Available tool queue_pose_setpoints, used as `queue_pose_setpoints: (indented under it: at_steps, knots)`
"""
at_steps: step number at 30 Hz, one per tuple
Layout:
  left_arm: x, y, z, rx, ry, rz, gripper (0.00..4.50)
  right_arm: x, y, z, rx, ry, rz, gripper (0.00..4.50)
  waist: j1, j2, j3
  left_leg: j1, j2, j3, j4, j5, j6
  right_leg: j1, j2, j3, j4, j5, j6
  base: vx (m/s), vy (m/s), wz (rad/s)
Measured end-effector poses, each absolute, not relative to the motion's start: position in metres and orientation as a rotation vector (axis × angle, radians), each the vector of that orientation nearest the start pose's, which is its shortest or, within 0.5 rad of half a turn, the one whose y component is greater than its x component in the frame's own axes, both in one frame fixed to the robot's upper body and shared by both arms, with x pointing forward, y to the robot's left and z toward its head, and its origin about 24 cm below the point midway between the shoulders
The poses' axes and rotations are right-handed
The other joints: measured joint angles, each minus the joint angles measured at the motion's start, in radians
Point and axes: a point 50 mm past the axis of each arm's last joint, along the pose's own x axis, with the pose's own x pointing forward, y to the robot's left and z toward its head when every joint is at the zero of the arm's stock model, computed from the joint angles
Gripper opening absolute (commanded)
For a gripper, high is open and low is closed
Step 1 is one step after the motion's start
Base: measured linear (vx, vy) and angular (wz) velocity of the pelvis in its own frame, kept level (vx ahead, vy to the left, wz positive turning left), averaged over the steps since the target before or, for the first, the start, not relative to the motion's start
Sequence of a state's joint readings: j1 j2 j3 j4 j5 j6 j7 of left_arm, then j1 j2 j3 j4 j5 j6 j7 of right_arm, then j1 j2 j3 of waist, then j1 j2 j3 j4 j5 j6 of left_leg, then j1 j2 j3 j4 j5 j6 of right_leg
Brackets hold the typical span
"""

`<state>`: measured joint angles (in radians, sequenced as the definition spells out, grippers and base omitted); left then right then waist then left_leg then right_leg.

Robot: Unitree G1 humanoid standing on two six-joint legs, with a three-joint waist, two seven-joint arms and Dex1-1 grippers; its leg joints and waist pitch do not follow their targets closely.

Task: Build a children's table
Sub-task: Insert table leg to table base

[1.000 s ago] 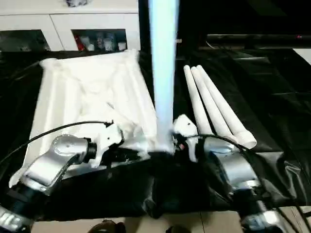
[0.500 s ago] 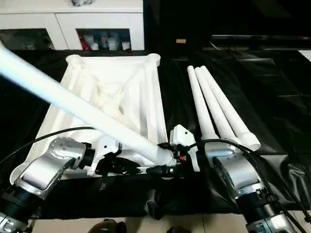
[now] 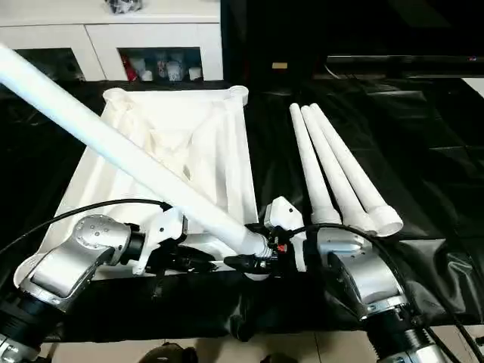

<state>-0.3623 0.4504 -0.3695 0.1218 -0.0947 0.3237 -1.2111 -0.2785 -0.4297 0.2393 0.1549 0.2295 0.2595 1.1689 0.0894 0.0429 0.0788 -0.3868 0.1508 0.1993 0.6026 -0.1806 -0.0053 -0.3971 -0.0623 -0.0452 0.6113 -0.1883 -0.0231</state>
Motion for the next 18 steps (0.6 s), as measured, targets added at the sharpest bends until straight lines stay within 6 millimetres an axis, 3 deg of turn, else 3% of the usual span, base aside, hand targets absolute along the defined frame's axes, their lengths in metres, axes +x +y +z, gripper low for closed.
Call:
queue_pose_setpoints:
  at_steps: [1,2,3,6,10,18]
  knots:
    - [0.264,0.119,0.053,0.334,0.454,-1.458,0.0,0.262,-0.137,0.049,-0.122,0.345,1.342,2.79,0.0,0.0,0.0,0.0,0.0,0.0,0.0,0.0,0.0,0.0,0.0,0.0,0.0,0.0,0.0,0.0,0.0,0.0]
    - [0.264,0.119,0.053,0.336,0.451,-1.455,0.45,0.262,-0.136,0.048,-0.119,0.342,1.34,2.79,0.0,0.001,0.0,0.0,0.0,0.0,0.0,0.0,0.0,0.0,0.0,0.0,0.0,0.0,0.0,0.0,0.0,0.0]
    - [0.264,0.119,0.053,0.336,0.447,-1.452,0.57,0.262,-0.135,0.048,-0.112,0.335,1.337,2.79,0.0,0.001,-0.001,0.0,0.0,0.0,0.0,0.0,0.0,0.0,0.0,0.0,0.0,0.0,0.0,0.0,0.0,0.0]
    - [0.267,0.12,0.058,0.288,0.399,-1.416,0.59,0.263,-0.134,0.046,-0.091,0.322,1.305,2.79,0.001,0.001,-0.001,0.0,0.0,0.0,0.0,0.0,0.0,0.0,0.0,-0.001,0.001,0.0,-0.001,0.0,0.0,0.0]
    - [0.273,0.127,0.083,0.215,0.276,-1.357,0.99,0.261,-0.126,0.043,-0.046,0.302,1.302,2.78,-0.001,0.009,-0.006,0.002,0.001,0.0,0.001,0.0,0.0,0.001,0.0,-0.001,0.002,0.001,-0.001,0.0,0.0,0.0]
    - [0.267,0.14,0.09,-0.055,0.232,-1.31,1.68,0.261,-0.125,0.038,0.0,0.292,1.258,2.78,-0.001,0.021,-0.014,0.003,0.001,-0.001,0.001,0.0,0.0,0.001,0.001,-0.001,0.002,0.0,0.0,0.0,0.0,0.0]
